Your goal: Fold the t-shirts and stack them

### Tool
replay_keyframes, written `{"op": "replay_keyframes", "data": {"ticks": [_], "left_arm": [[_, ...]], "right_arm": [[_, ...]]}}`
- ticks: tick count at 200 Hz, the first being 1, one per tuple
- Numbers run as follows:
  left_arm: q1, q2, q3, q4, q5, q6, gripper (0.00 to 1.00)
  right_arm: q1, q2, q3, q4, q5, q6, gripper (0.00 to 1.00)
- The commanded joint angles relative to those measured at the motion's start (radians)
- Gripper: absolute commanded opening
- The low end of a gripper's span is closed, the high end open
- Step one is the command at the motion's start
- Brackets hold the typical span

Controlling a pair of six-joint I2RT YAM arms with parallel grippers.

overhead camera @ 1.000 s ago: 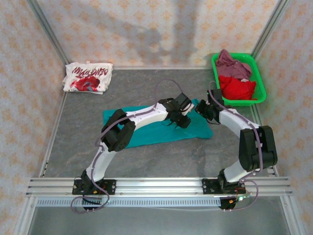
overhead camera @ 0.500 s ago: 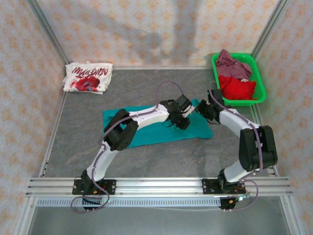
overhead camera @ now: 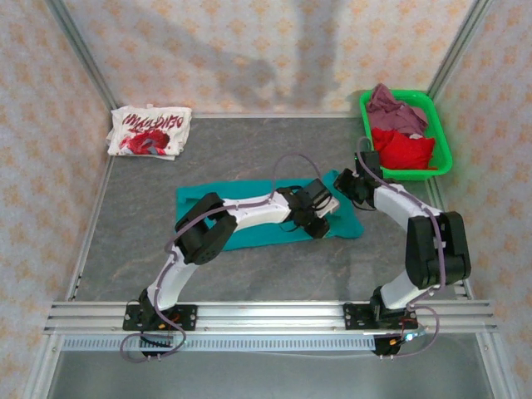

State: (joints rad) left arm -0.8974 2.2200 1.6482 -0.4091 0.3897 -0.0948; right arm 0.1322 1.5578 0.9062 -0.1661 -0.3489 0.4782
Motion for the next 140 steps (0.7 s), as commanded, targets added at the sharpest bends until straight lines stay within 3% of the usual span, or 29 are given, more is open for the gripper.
{"op": "replay_keyframes", "data": {"ticks": [1,40,80,121,140], "left_arm": [[-0.007,-0.046,-0.021,0.018,0.016,0.028,0.29],[-0.006,-0.203,-0.091,0.1,0.032,0.004,0.32],[0.024,-0.389,-0.174,0.204,0.159,-0.021,0.36],[0.155,-0.509,-0.358,0.331,0.138,-0.155,0.37],[0.241,-0.604,-0.491,0.392,0.038,-0.23,0.38]], "right_arm": [[-0.013,0.006,0.016,0.011,-0.012,0.0,0.22],[-0.017,-0.038,0.02,-0.017,-0.02,-0.014,0.23],[-0.015,-0.041,0.022,-0.058,-0.122,-0.037,0.23],[0.072,-0.041,0.04,-0.142,-0.173,-0.112,0.18],[0.126,-0.021,0.019,-0.12,-0.157,-0.102,0.17]]}}
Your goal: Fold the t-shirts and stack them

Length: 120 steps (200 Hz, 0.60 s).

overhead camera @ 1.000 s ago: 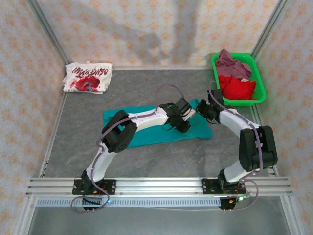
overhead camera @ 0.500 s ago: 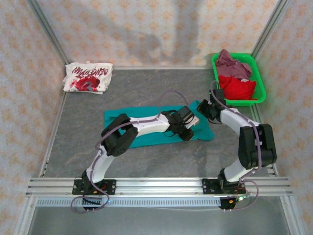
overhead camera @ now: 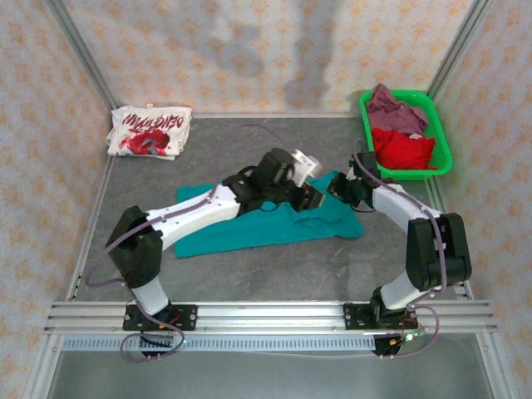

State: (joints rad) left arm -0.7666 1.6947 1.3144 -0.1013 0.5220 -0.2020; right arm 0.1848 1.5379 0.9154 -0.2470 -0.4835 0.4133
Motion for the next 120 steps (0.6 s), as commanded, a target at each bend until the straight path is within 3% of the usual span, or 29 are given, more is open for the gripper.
{"op": "replay_keyframes", "data": {"ticks": [1,14,38,68,120], "left_arm": [[0.115,-0.084,-0.163,0.086,-0.095,-0.126,0.39],[0.172,-0.142,-0.224,0.052,-0.199,-0.16,0.44],[0.316,-0.199,-0.276,-0.104,-0.347,-0.24,0.42],[0.49,-0.229,-0.322,-0.216,-0.398,-0.27,0.45],[0.687,-0.232,-0.375,-0.322,-0.441,-0.298,0.54]], "right_arm": [[0.073,-0.001,0.01,-0.039,-0.022,-0.037,0.17],[0.079,0.035,-0.012,-0.005,-0.024,-0.013,0.16],[0.085,0.092,-0.02,0.026,0.007,-0.001,0.15],[0.084,0.153,-0.01,0.041,0.038,0.004,0.15],[0.063,0.209,-0.028,0.051,0.078,0.051,0.14]]}}
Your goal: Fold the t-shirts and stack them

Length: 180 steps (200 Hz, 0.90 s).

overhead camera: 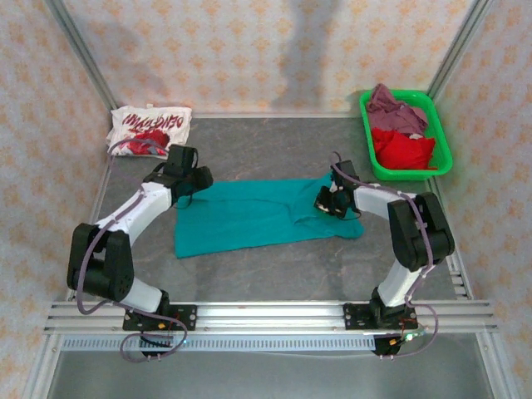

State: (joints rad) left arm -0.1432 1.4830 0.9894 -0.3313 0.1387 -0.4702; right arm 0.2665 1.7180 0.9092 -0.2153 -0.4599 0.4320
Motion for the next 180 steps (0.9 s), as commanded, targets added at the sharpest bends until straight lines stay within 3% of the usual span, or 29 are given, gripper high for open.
{"op": "replay_keyframes", "data": {"ticks": [1,29,65,76,92,131,180], "left_arm": [[0.066,-0.021,-0.053,-0.092,-0.057,-0.03,0.55],[0.118,0.023,-0.069,-0.086,-0.034,0.01,0.65],[0.139,0.115,-0.071,-0.032,-0.008,0.027,0.63],[0.139,0.145,-0.061,-0.011,0.028,0.047,0.55],[0.139,0.177,-0.051,0.004,0.067,0.06,0.33],[0.138,0.158,-0.047,-0.029,0.034,0.065,0.15],[0.139,0.071,-0.031,-0.138,-0.06,0.086,0.12]], "right_arm": [[-0.02,0.029,-0.022,0.021,0.055,0.032,0.14],[-0.035,0.045,-0.03,0.033,0.048,0.031,0.14],[-0.042,0.051,-0.027,0.027,0.05,0.035,0.13],[-0.049,0.052,-0.029,0.029,0.05,0.039,0.13],[-0.054,0.051,-0.035,0.031,0.05,0.043,0.13],[-0.068,0.046,-0.049,0.035,0.058,0.053,0.12],[-0.088,0.051,-0.061,0.037,0.071,0.073,0.11]]}}
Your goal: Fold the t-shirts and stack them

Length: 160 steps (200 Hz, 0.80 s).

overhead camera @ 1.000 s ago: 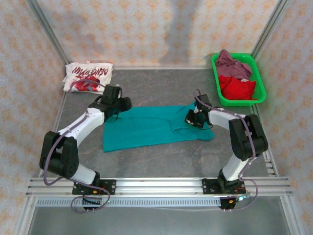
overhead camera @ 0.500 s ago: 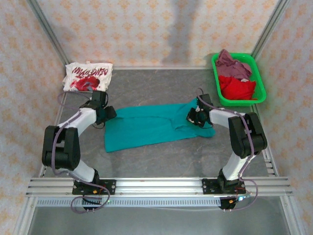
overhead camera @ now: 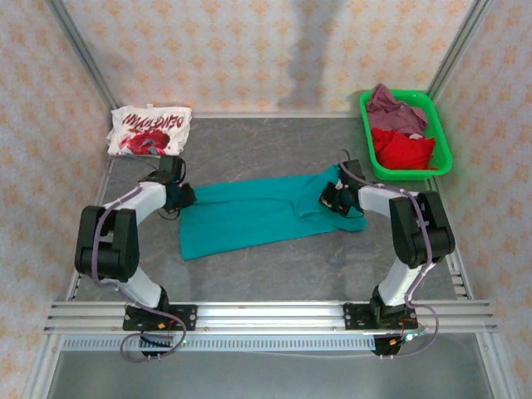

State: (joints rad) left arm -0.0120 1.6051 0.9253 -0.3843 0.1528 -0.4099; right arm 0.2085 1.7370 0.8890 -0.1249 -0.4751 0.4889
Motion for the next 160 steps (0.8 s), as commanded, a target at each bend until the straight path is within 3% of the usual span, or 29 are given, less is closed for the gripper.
{"op": "replay_keyframes", "data": {"ticks": [1,45,56,89,160], "left_arm": [[0.007,-0.051,0.032,-0.087,-0.075,0.026,0.12],[0.007,-0.091,0.014,-0.134,-0.069,0.031,0.11],[0.007,-0.107,0.011,-0.151,-0.046,0.033,0.05],[-0.002,-0.176,0.003,-0.205,0.038,0.05,0.05],[-0.075,-0.28,-0.111,-0.266,0.023,-0.003,0.02]], "right_arm": [[-0.029,0.032,-0.041,-0.053,0.087,0.017,0.11],[-0.042,0.044,-0.038,-0.062,0.097,0.033,0.09],[-0.041,0.051,-0.033,-0.066,0.094,0.037,0.09],[-0.041,0.07,-0.015,-0.078,0.094,0.048,0.09],[-0.042,0.087,0.004,-0.094,0.098,0.059,0.09]]}}
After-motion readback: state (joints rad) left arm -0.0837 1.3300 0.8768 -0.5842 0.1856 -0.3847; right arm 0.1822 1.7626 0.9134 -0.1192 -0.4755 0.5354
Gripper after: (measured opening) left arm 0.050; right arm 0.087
